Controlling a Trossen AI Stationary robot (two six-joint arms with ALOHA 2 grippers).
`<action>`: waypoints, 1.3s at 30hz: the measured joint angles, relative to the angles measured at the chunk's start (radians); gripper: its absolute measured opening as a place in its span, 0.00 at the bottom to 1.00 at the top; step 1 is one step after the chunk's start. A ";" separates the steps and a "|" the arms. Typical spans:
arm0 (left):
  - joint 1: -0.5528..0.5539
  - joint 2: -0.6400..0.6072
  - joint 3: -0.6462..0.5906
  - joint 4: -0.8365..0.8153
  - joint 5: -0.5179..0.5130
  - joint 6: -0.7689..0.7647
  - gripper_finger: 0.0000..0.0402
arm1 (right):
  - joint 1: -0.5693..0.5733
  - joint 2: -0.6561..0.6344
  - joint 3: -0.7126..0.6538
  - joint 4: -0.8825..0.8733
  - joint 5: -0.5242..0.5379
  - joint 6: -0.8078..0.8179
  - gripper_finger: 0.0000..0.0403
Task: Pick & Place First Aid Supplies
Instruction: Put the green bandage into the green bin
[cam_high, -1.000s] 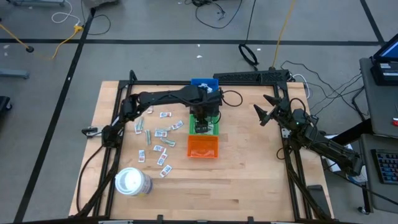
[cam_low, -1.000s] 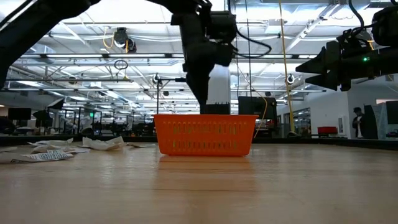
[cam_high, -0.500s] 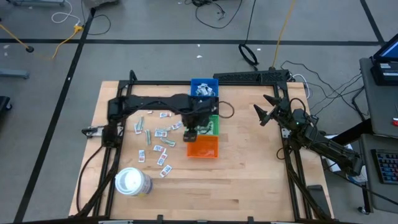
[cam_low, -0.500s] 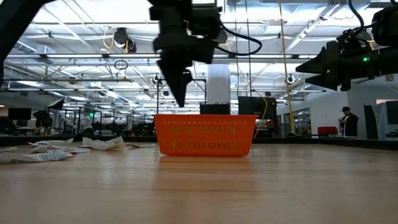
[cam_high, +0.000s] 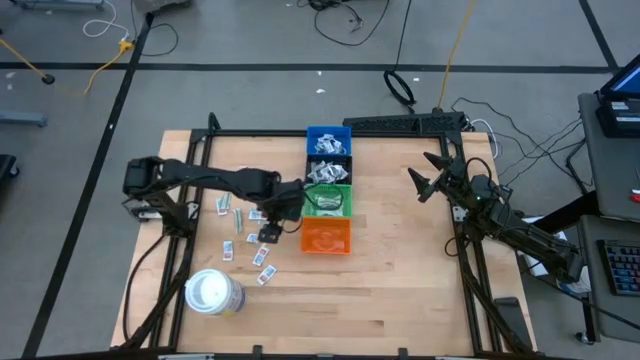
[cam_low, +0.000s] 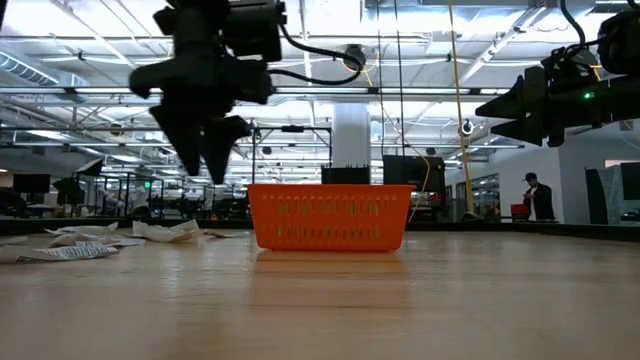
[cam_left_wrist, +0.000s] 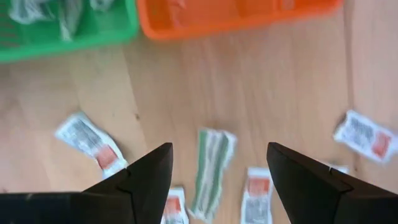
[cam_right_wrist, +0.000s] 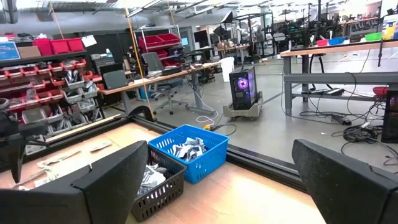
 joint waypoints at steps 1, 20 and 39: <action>-0.003 -0.007 -0.012 0.004 0.000 0.003 0.66 | 0.000 0.000 0.000 0.000 0.000 0.000 0.98; -0.063 0.043 -0.272 0.270 -0.086 -0.072 0.66 | 0.000 0.000 0.000 0.000 0.000 0.000 0.98; -0.061 0.048 -0.271 0.276 -0.071 -0.138 0.02 | 0.000 0.000 0.000 0.000 0.000 0.000 0.98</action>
